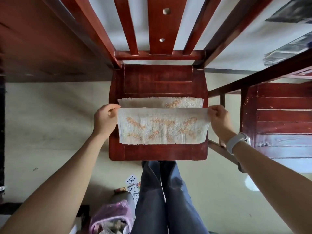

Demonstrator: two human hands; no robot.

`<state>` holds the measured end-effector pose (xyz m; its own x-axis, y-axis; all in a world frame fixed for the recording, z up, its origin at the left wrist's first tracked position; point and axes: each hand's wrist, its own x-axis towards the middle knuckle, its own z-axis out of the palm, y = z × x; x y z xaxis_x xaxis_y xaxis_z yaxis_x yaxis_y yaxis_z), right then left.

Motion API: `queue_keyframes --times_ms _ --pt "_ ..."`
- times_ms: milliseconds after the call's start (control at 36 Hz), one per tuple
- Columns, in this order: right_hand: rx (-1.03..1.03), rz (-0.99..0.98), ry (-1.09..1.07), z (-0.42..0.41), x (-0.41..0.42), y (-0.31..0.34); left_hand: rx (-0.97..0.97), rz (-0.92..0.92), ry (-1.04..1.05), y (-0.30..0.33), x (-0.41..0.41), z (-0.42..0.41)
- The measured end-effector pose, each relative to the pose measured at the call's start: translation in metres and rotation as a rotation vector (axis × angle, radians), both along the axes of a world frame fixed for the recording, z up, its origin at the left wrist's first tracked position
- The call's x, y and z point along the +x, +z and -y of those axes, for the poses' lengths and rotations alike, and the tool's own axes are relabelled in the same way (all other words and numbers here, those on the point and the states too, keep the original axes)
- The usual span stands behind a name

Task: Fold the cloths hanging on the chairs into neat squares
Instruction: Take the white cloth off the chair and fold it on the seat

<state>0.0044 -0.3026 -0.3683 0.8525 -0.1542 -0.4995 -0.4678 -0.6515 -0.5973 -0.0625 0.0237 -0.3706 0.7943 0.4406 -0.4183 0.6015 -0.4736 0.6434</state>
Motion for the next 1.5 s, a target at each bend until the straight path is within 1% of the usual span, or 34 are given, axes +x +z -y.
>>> queue_keyframes --times_ms 83,222,528,694,861,944,1000,1056,1083,1111,1167,1194,1250,1306,1333,1361,1417,1500 --pt "-0.015 0.047 0.013 -0.008 0.015 -0.01 0.018 0.034 0.035 -0.01 0.012 -0.002" --pt "-0.025 0.035 0.022 -0.014 0.032 -0.031 0.061 0.005 0.026 -0.032 0.022 -0.006" --pt "-0.153 0.032 0.068 -0.02 0.052 -0.057 0.08 0.015 0.021 -0.066 0.041 -0.009" --pt "-0.239 -0.008 0.099 -0.019 0.054 -0.069 0.157 0.005 0.015 -0.075 0.042 -0.006" --pt "-0.297 -0.024 0.083 -0.022 0.056 -0.077 0.252 -0.02 -0.009 -0.077 0.044 -0.002" --pt "-0.294 -0.028 0.068 -0.023 0.056 -0.075 0.268 -0.035 -0.005 -0.078 0.044 -0.001" --pt "-0.238 -0.009 0.029 -0.021 0.055 -0.072 0.277 -0.038 -0.017 -0.077 0.044 0.0" --pt "-0.16 0.059 -0.038 -0.021 0.05 -0.066 0.296 -0.019 -0.04 -0.073 0.043 0.003" --pt "-0.158 0.126 -0.051 -0.021 0.046 -0.063 0.325 -0.001 -0.067 -0.07 0.041 0.007" --pt "-0.188 0.204 -0.031 -0.022 0.041 -0.059 0.369 0.016 -0.109 -0.067 0.039 0.011" --pt "-0.262 0.333 0.117 -0.027 0.029 -0.052 0.461 0.053 -0.236 -0.063 0.032 0.022" --pt "-0.289 0.366 0.244 -0.032 0.021 -0.05 0.487 0.066 -0.312 -0.062 0.027 0.028" --pt "-0.35 0.397 0.572 -0.044 0.004 -0.051 0.494 0.054 -0.477 -0.063 0.018 0.045" --pt "-0.416 0.37 0.858 -0.057 -0.01 -0.061 0.497 0.006 -0.645 -0.069 0.009 0.062" --pt "-0.436 0.337 0.948 -0.061 -0.016 -0.067 0.506 -0.01 -0.711 -0.073 0.006 0.069" --pt "-0.455 0.307 1.004 -0.065 -0.019 -0.073 0.517 -0.025 -0.753 -0.078 0.005 0.073" --pt "-0.49 0.246 1.04 -0.068 -0.018 -0.083 0.535 -0.056 -0.758 -0.088 0.005 0.073" --pt "-0.515 0.201 0.975 -0.062 -0.008 -0.096 0.598 -0.059 -0.718 -0.101 0.006 0.061"
